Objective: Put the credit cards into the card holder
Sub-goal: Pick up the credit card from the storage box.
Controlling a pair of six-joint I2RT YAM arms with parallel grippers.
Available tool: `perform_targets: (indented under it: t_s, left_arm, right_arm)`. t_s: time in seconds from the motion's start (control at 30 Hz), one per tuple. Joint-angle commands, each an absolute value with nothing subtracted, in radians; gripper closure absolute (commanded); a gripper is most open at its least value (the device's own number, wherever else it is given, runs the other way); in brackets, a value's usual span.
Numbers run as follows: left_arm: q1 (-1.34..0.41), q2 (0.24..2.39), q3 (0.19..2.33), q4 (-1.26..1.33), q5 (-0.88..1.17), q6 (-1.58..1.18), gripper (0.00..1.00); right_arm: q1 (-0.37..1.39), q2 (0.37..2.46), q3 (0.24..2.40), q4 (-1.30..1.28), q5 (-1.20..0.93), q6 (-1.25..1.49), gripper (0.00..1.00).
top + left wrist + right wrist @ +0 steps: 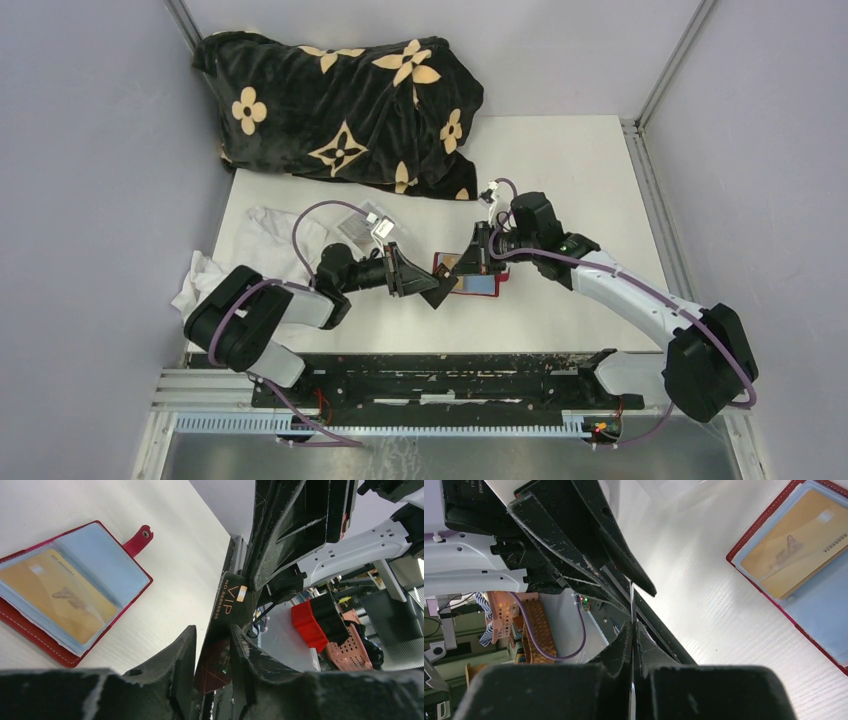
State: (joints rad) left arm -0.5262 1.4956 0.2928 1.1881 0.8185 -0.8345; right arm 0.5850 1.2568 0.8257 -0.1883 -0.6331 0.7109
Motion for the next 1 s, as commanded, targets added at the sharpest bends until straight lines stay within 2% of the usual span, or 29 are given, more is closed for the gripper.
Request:
perform_targets:
  t_s: [0.0,0.23,0.4,0.5,0.6,0.8,0.97]
  left_arm:
    - [-0.531,1.546,0.324,1.342,0.89,-0.855,0.69]
    - [-0.531,1.603,0.323,1.46,0.904,-0.92,0.96]
    - [-0.531,1.653,0.316,1.549,0.869,-0.976,0.97]
    - [-0.534,1.673,0.295,1.55,0.768,-0.978,0.97]
    - [-0.555,1.684,0.297,1.491,0.654,-0.965,0.97]
    - [-0.645,1.663,0.383,1.209,0.425,-0.877,0.97]
    - [-0.701,1.718,0.467,1.086,0.279,-0.89,0.97]
  right_arm:
    - [0.573,1.26,0.831,-0.13,-0.666,0.714,0.99]
    - [0.556,1.271,0.832,-0.135,-0.673,0.711,0.99]
    - [0.545,1.272,0.841,-0.154,-0.656,0.704,0.97]
    - [0.539,1.249,0.858,-0.219,-0.56,0.661,0.74]
    - [0.538,1.215,0.859,-0.261,-0.436,0.629,0.63]
    - [0.537,1.207,0.858,-0.324,-0.219,0.586,0.59]
    - [0.537,1.236,0.838,-0.33,-0.091,0.586,0.64]
